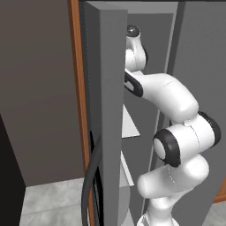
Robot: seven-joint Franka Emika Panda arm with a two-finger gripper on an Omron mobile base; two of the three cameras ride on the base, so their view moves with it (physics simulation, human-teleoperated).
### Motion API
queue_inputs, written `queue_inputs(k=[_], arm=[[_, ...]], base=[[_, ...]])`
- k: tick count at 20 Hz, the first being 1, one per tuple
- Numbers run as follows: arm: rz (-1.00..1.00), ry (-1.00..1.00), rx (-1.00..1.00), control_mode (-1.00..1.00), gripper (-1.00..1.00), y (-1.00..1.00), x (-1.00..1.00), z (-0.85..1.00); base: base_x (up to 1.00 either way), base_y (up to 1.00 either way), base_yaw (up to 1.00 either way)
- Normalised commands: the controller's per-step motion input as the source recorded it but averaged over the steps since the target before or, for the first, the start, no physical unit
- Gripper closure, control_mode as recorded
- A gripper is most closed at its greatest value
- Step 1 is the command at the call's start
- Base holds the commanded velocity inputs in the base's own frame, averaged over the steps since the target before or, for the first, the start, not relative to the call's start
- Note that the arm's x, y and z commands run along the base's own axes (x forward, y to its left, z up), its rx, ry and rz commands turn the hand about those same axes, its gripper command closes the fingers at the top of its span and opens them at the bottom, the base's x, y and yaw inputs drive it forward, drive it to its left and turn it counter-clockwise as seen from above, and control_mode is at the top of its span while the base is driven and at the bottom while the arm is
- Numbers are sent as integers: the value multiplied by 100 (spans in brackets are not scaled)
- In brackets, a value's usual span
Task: Take the bell pepper and squash out of the freezer and place them in the tupperware container on the counter. Then put the tupperware containing the vegetables back in the freezer.
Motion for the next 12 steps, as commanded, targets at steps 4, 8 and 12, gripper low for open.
queue_inputs(k=[4,8,12], arm=[[4,-4,0,-100,100,-1,-97,39],[8,0,0,-100,100,-7,-100,44],[12,0,0,-100,100,-19,-100,43]], base=[[0,0,0],[0,0,0],[0,0,0]])
